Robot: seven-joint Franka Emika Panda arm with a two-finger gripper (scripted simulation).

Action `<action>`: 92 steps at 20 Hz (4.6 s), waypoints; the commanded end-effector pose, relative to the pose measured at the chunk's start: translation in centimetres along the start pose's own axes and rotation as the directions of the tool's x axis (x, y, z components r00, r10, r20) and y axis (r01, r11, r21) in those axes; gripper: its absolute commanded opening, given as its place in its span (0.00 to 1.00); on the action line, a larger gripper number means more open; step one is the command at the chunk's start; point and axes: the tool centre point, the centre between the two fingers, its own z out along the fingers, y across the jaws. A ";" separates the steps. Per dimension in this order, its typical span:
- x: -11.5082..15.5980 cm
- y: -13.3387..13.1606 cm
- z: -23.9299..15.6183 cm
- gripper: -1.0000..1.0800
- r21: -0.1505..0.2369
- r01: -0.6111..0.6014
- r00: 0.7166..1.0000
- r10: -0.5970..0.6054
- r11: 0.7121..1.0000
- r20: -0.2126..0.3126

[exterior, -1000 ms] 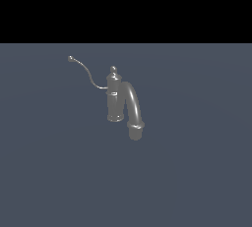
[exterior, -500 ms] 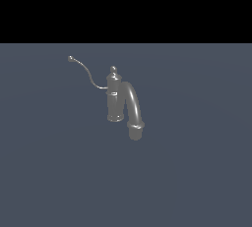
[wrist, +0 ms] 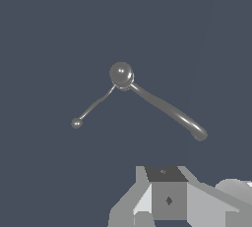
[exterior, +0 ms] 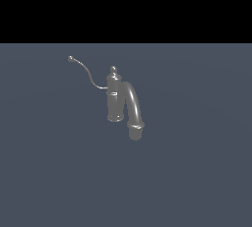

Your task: Turn on the faucet by rotating a designated handle.

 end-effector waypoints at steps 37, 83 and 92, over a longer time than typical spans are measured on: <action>4.3 -14.1 16.9 0.00 0.003 -0.605 0.795 0.604 0.796 -0.057; -0.1 -3.5 16.7 0.00 0.010 -0.610 0.791 0.610 0.792 -0.059; 0.1 0.4 16.6 0.00 0.006 -0.608 0.793 0.607 0.794 -0.058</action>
